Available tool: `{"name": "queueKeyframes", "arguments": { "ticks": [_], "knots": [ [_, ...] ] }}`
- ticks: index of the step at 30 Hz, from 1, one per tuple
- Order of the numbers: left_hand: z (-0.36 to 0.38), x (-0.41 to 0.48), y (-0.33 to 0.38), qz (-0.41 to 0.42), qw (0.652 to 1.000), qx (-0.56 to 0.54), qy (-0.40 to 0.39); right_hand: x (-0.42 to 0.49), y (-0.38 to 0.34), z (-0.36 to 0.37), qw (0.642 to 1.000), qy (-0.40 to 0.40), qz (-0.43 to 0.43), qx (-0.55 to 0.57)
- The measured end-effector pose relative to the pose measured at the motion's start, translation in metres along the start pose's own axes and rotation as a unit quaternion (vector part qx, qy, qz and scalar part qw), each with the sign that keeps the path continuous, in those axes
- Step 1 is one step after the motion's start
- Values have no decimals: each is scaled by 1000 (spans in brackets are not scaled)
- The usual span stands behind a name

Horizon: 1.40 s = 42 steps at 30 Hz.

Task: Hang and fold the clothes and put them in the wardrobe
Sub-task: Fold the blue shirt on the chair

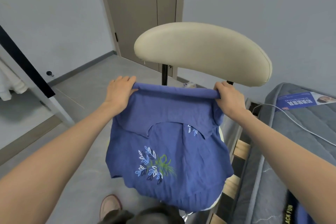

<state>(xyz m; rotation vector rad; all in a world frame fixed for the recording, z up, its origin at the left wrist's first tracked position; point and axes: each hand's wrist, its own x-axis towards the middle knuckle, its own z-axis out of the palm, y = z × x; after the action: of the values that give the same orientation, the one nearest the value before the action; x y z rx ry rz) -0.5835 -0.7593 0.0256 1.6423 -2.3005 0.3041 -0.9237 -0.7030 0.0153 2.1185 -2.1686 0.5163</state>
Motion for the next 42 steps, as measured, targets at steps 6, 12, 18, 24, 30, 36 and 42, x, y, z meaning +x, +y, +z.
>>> {"name": "queueKeyframes", "arguments": {
  "ticks": [6,12,18,24,30,36,42],
  "knots": [
    [-15,-22,7,-16,998,-54,-19,-25,-3,-7,1000,7,-11,9],
    [-32,-73,18,3,993,-85,-79,-75,8,-13,999,-44,-6,13],
    [-24,-150,29,60,971,-165,-161,-137,18,6,995,-98,-4,-18],
    [7,-208,53,98,955,-126,-250,-177,21,33,971,-215,26,-101],
    [36,-235,70,108,942,24,-317,-204,30,52,961,-257,24,-95],
    [43,-241,80,96,938,74,-325,-211,32,61,947,-302,10,-105],
    [31,-250,79,44,973,-36,-226,-216,18,63,975,-159,-117,-97]
  ]
}}
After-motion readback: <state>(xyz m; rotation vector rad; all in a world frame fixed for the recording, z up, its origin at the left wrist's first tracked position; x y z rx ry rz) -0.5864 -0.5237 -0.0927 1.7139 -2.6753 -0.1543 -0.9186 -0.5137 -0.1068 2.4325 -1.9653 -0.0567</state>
